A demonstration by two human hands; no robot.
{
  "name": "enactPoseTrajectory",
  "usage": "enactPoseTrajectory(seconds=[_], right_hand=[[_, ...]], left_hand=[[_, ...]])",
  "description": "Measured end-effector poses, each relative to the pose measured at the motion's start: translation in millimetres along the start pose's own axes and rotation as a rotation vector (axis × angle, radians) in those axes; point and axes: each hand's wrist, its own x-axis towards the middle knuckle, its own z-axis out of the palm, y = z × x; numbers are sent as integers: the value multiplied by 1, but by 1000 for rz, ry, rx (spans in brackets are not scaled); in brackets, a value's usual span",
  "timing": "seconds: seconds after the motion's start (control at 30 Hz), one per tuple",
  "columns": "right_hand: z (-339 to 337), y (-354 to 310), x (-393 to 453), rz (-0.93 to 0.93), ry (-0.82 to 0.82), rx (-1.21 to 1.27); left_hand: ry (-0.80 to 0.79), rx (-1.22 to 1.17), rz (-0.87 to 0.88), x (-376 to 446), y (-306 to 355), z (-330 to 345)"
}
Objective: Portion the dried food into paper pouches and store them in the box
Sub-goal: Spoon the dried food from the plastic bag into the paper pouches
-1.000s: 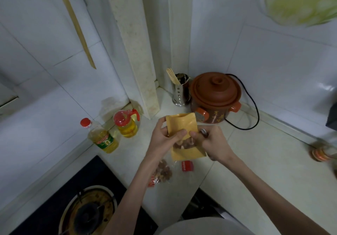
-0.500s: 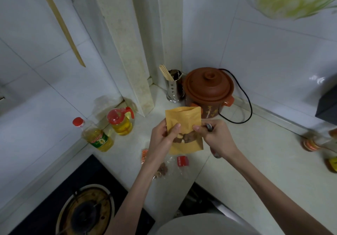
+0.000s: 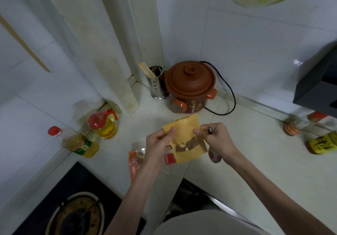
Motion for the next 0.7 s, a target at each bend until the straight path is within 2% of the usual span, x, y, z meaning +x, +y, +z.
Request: enactPoseTrajectory(seconds=[0.07,0.13,0.27,0.33,0.4,0.5,0.7], right_hand=[[-8,6,4,39,25,27],[-15,10,7,72,59,40],[-26,18,9,70,2,-50],[-30,27,15,88,47,-58],[-32,33,22,126,74,-86],[-31,47,30,131,24,-200],[-22,97,41,209,-53,-459]], left_hand=[[14,-12,-2,3,-2,5],[2,79,29,7,-5,10],[-4,240,27,12,-10,20],[-8,229,-16,13,-16,22],[49,237,-75,12,-26,24],[166,293,-74,16,-44,23],[243,278,-218,24,-92,18]])
